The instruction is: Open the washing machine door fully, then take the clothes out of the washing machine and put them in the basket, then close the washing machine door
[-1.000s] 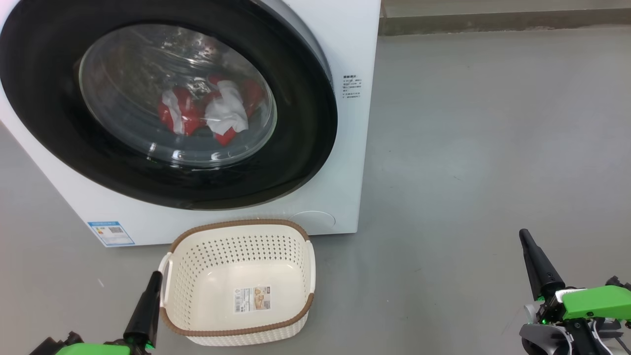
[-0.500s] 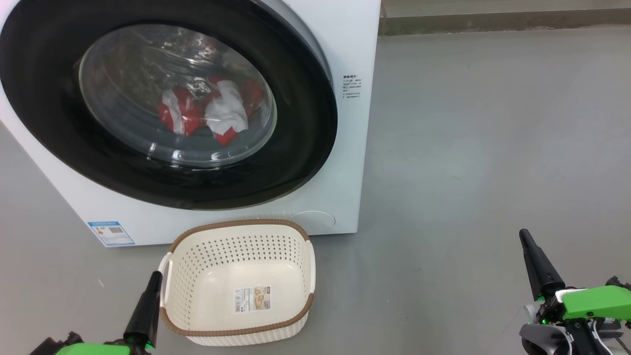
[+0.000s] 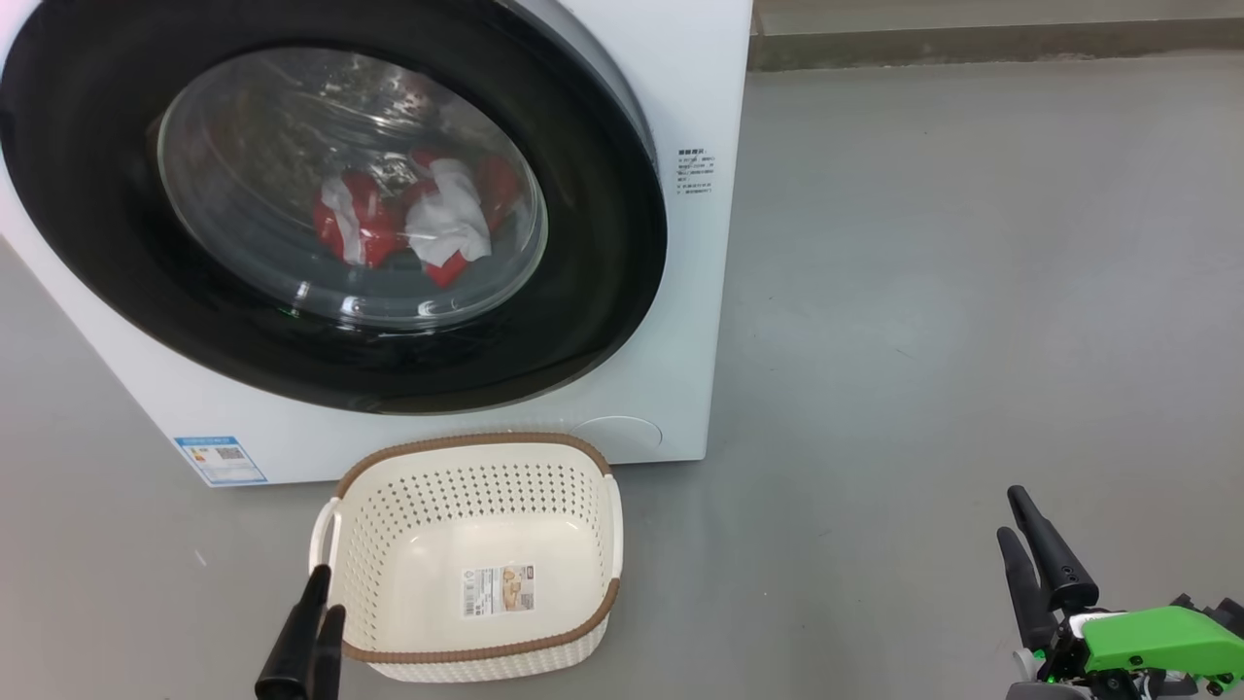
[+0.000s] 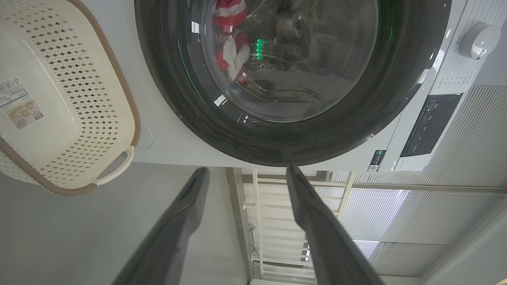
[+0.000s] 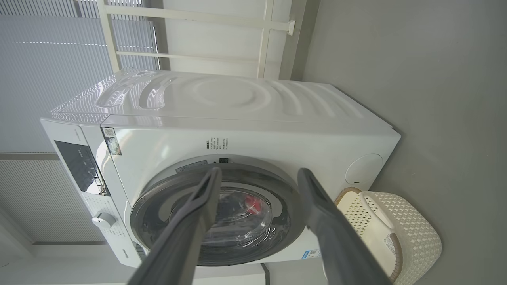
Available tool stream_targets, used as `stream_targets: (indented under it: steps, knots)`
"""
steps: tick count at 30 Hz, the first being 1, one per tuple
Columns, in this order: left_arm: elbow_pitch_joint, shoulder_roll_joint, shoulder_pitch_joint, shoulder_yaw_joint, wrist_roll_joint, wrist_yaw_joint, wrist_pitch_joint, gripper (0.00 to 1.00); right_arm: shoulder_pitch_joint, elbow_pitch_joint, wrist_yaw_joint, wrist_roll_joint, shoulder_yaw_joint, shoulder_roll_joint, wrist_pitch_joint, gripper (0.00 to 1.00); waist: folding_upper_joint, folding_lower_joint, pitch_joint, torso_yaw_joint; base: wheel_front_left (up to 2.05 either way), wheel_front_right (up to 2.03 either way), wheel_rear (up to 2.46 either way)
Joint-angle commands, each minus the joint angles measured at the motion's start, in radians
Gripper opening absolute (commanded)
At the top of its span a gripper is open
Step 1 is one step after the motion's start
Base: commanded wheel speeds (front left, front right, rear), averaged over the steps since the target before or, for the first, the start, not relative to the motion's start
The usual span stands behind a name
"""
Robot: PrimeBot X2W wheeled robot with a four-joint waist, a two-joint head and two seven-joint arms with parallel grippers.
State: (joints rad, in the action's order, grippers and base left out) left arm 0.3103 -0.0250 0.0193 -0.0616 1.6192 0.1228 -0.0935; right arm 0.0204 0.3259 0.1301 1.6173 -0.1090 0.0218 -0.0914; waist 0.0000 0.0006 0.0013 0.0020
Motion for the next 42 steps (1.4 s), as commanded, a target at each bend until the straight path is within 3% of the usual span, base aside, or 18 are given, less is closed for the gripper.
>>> stream_targets:
  steps: [1,16,42]
  knots:
    - [-0.033,-0.014,0.021,0.000,-0.018,0.001,0.010,1.00,0.023,-0.030,0.000,-0.011,0.008,0.013,0.007,1.00,0.0000,0.0009,0.000,0.000,0.00,0.00,0.00]
    - [-0.067,-0.016,0.007,-0.001,-0.193,0.002,0.055,1.00,0.024,-0.031,0.000,-0.124,0.059,0.043,0.055,1.00,0.0000,-0.0006,0.002,0.003,0.00,0.00,0.00]
    - [-0.108,-0.017,-0.013,0.013,-0.556,-0.008,0.129,1.00,0.020,-0.036,0.000,-0.443,0.115,0.074,0.128,1.00,0.0000,-0.0006,0.006,0.008,0.00,0.00,0.00]
